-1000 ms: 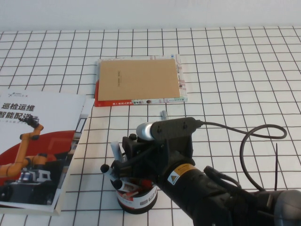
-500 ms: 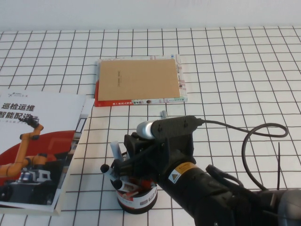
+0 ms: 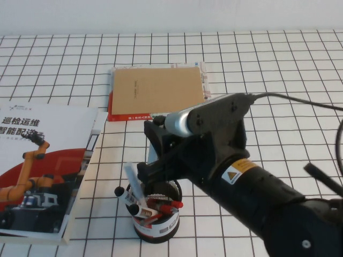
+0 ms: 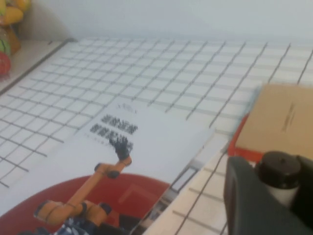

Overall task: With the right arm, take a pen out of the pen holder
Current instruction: 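Take a marker out of the pen holder and lay it on the table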

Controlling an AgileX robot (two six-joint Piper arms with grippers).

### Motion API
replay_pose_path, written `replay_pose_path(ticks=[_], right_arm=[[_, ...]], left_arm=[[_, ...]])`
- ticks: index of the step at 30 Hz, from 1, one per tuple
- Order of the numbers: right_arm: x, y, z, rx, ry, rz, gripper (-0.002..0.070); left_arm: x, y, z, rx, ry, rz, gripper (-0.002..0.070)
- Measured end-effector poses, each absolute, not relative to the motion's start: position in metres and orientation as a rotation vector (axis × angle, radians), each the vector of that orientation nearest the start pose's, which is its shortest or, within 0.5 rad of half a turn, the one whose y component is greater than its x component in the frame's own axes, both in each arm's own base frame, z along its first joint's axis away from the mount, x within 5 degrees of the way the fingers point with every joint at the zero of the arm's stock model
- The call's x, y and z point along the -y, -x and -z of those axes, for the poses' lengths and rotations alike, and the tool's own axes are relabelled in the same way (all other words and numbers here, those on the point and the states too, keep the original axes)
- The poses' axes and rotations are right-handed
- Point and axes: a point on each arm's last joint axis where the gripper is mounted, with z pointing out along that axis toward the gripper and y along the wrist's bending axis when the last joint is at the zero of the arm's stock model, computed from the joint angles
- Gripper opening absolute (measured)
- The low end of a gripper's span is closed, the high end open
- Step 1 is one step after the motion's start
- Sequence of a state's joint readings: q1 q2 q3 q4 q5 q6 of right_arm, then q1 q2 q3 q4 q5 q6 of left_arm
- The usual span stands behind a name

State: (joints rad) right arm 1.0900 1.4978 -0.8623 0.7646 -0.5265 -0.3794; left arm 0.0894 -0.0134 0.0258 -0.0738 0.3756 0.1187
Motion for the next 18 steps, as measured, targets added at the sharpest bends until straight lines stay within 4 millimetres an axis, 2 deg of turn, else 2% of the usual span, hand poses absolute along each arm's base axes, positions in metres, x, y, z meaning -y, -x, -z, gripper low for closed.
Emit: replay_pose_path(ticks=[6,10,14,18], right_arm=[[-0.256,-0.171,-0.319,-1.593,0.454,-0.674,0.013],[-0.238,-0.175,-0.336,-1.547,0.466,-0.626,0.013],[-0.224,-0.196,-0.342,-1.626,0.47,-0.631,0.013],[-0.216,-0.227,-0.336,-1.834,0.463,-0.701,0.013]], left_arm=[[-0.002,-0.052,-0.172,-1.871,0.018,-0.071,-0.0003],[-0.002,-0.052,-0.172,-1.871,0.018,-0.071,-0.0003],[-0.002,-0.052,-0.172,-1.871,0.018,-0.071,-0.0003],[-0.002,-0.052,-0.172,-1.871,0.018,-0.071,-0.0003]])
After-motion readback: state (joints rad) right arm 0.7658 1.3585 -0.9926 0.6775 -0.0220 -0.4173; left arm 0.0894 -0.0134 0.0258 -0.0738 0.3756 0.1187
